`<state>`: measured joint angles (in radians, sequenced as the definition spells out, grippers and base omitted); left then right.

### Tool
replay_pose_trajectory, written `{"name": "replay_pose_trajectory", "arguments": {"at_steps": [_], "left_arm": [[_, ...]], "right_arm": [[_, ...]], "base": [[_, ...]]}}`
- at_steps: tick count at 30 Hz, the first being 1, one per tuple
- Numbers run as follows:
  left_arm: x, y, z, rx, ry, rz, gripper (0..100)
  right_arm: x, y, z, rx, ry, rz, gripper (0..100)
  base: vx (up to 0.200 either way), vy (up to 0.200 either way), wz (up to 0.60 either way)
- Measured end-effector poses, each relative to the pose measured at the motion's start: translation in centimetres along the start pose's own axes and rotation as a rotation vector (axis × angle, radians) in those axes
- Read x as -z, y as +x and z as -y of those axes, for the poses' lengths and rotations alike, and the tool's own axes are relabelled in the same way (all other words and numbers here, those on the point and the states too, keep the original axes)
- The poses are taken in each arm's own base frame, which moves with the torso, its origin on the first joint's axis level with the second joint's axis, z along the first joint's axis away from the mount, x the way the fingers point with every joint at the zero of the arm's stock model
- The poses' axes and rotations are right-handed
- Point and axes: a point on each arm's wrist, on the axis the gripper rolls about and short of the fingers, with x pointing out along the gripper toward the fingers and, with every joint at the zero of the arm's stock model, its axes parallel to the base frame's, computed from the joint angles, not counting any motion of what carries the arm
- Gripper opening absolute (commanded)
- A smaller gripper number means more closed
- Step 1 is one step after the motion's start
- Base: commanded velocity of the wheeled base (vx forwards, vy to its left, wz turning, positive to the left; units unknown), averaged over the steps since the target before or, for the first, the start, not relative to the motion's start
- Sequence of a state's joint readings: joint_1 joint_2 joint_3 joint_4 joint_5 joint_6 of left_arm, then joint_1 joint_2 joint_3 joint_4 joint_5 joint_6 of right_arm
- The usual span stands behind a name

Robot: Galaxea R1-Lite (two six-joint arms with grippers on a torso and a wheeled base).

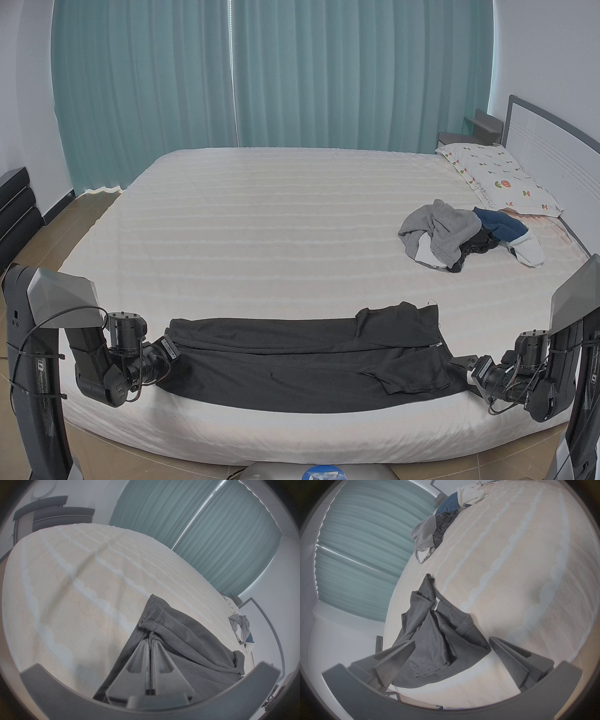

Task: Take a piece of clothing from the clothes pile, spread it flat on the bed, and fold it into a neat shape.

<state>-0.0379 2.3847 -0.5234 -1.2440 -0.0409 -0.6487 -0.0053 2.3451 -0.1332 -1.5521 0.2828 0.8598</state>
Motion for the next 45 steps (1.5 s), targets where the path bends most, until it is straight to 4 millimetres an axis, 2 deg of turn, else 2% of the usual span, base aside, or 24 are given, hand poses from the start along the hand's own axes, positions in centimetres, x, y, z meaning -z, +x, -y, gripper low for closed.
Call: {"name": "replay_pose_trajectory", "arguments": {"at_steps": [11, 15, 29, 34, 35, 45], "left_arm": [[0.2, -0.2, 0.0, -0.002, -0.021, -0.008, 0], [0.3, -0.2, -0.1, -0.003, -0.042, -0.012, 0], [0.5, -0.1, -0.1, -0.002, -0.062, -0.022, 0], [0.6, -0.1, -0.2, -0.003, -0.062, -0.026, 0], [0.6, -0.1, -0.2, -0.003, -0.062, -0.026, 0], [0.7, -0.2, -0.1, -0.007, -0.057, -0.030, 0]], "right_arm": [[-1.1, -0.9, -1.6, -0.064, -0.036, 0.061, 100], [-1.6, -0.4, -2.5, -0.105, -0.063, 0.084, 100], [-1.7, 6.5, -3.3, -0.184, -0.223, 0.066, 100], [-1.5, 7.8, -3.0, -0.180, -0.233, 0.053, 100], [-1.5, 7.9, -3.0, -0.179, -0.233, 0.052, 0], [-1.3, 8.1, -2.6, -0.178, -0.241, 0.066, 0]], "base": [[0.000, 0.000, 0.00], [0.000, 0.000, 0.00], [0.000, 0.000, 0.00], [0.000, 0.000, 0.00], [0.000, 0.000, 0.00], [0.000, 0.000, 0.00]]}}
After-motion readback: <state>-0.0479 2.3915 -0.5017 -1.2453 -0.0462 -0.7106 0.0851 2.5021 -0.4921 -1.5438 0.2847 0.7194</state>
